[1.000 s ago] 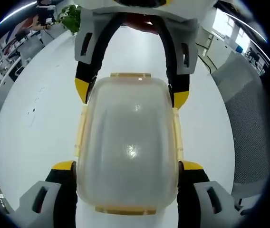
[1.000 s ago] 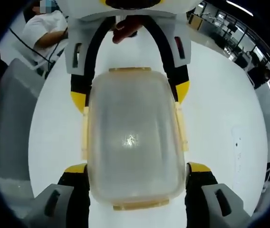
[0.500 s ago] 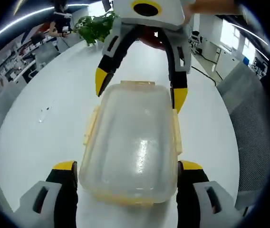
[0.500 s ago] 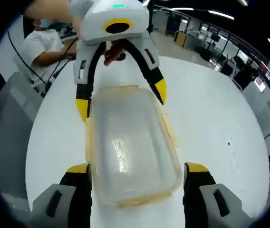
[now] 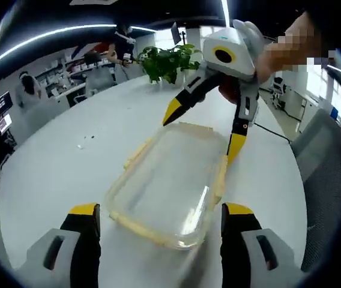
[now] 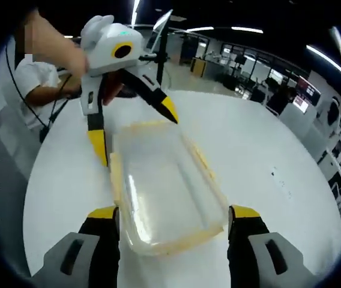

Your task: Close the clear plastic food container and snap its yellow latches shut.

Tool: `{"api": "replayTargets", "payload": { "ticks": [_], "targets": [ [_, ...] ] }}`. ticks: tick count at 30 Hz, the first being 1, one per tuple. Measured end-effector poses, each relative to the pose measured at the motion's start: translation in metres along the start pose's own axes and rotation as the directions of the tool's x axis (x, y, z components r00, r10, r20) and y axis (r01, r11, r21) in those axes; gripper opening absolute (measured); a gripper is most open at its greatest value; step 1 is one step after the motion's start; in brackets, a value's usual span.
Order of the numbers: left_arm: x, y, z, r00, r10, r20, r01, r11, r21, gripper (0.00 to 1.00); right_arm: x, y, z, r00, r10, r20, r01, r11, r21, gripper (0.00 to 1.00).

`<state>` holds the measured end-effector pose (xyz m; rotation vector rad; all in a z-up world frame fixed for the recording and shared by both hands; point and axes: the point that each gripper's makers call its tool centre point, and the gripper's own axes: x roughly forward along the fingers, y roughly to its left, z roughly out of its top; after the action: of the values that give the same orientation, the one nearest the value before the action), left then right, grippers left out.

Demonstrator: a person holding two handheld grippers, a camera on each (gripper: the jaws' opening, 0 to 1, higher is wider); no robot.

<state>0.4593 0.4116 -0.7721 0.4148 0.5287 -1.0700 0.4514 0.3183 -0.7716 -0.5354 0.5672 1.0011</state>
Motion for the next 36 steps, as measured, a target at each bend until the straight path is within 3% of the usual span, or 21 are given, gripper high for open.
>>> {"api": "replayTargets", "payload": {
  "ticks": [2,4,9,17,22,26,30,36],
  "targets": [
    [-0.005,0.0,0.001,1.0,0.021,0.011,-0.021,1.0,-0.015,0.82,-0.005,-0.001,0.004,0.999,-0.024,0.043,0.021,0.997,0.078,0.74],
    [-0.009,0.001,0.004,0.998,0.043,0.036,-0.042,0.999,-0.035,0.82,-0.009,-0.005,0.006,0.996,-0.067,0.06,0.061,0.994,0.093,0.75],
    [-0.013,-0.002,0.003,0.995,0.063,0.077,-0.056,0.994,-0.094,0.8,-0.022,-0.002,0.011,0.987,-0.099,0.125,0.072,0.975,0.21,0.76],
    [-0.017,-0.01,0.0,0.993,0.071,0.094,-0.057,0.988,-0.142,0.78,-0.028,0.008,-0.002,0.987,-0.109,0.119,0.077,0.965,0.25,0.76],
    [-0.022,-0.011,-0.005,0.993,0.08,0.093,-0.062,0.983,-0.175,0.78,-0.036,0.01,-0.001,0.983,-0.123,0.136,0.074,0.945,0.318,0.75],
    [-0.029,-0.011,-0.007,0.991,0.089,0.101,-0.067,0.977,-0.203,0.78,-0.041,0.013,-0.002,0.982,-0.136,0.132,0.086,0.941,0.327,0.75],
    [-0.036,-0.011,-0.008,0.988,0.102,0.114,-0.072,0.969,-0.238,0.77,-0.049,0.012,0.0,0.974,-0.162,0.158,0.087,0.913,0.398,0.75],
    [-0.044,-0.015,-0.011,0.986,0.116,0.123,-0.08,0.961,-0.266,0.77,-0.057,0.018,-0.003,0.973,-0.175,0.149,0.104,0.912,0.396,0.74]
  ]
}}
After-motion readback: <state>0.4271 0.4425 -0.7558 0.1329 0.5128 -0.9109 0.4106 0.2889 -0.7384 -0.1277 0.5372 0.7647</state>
